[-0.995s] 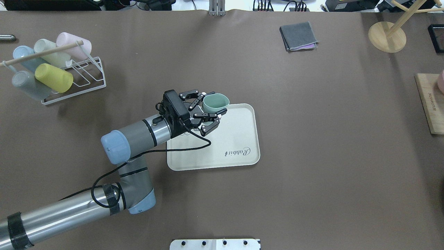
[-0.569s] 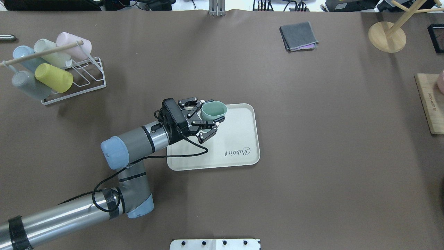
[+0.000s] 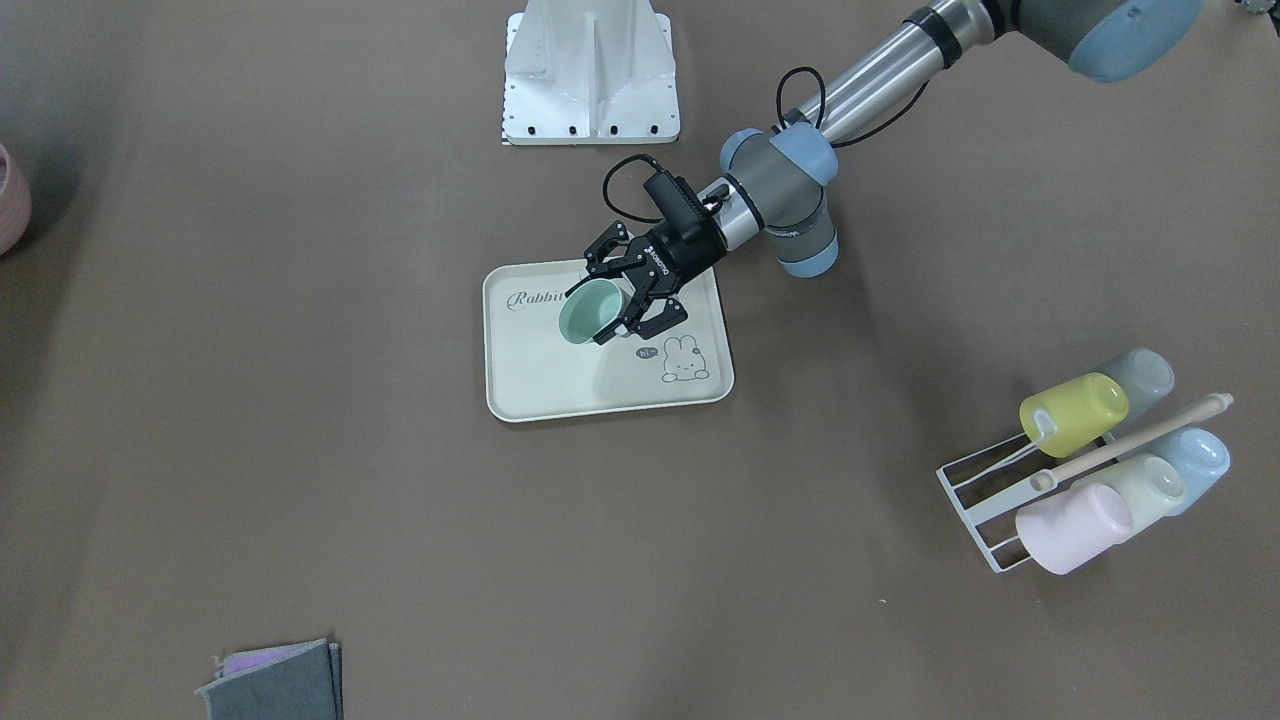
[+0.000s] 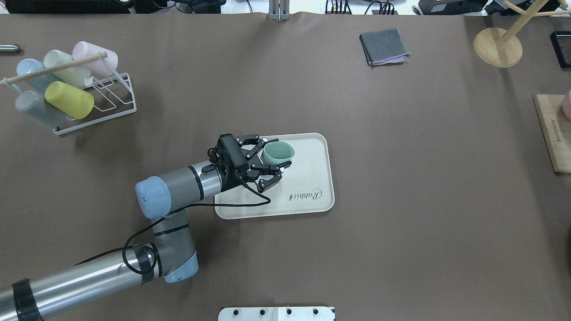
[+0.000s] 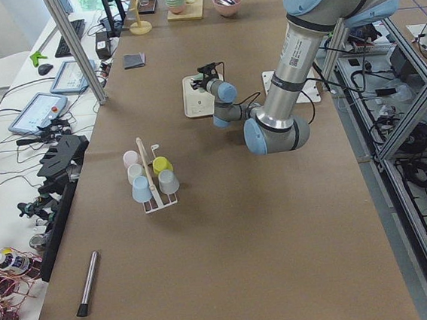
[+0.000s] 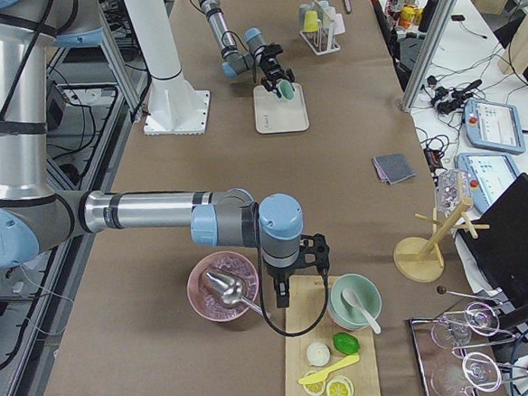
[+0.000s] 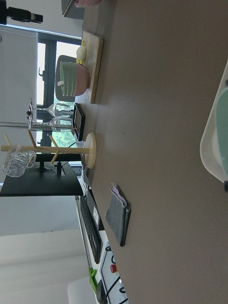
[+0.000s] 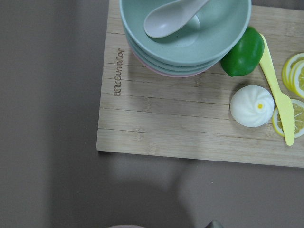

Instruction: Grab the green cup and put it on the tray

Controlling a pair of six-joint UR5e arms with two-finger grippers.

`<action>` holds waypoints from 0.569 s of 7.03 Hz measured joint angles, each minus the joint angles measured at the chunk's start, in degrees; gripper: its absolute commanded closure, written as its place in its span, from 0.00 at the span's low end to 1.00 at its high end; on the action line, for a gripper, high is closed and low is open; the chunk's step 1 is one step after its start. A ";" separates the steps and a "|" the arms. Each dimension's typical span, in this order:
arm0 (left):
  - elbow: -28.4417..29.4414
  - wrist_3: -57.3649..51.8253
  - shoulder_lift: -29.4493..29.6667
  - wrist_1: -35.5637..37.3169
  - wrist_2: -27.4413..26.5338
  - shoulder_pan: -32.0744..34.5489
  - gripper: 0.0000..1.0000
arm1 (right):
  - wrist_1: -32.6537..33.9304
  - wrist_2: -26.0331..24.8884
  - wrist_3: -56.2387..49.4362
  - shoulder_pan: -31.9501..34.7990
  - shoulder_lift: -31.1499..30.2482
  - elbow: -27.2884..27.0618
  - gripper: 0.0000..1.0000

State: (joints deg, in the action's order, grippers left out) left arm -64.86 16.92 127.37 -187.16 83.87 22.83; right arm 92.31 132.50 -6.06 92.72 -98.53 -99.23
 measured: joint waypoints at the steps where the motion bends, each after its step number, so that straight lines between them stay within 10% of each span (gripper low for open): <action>1: 0.01 -1.66 0.09 1.19 0.19 0.00 0.57 | 0.03 0.20 0.00 0.00 0.00 0.00 0.00; 4: 0.38 -3.60 0.25 2.50 0.34 -0.15 0.50 | 0.06 0.43 0.00 0.00 0.00 -0.01 0.00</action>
State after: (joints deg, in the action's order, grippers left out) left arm -64.48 13.32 127.62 -184.66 84.21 22.68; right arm 92.37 132.93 -6.06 92.73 -98.52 -99.24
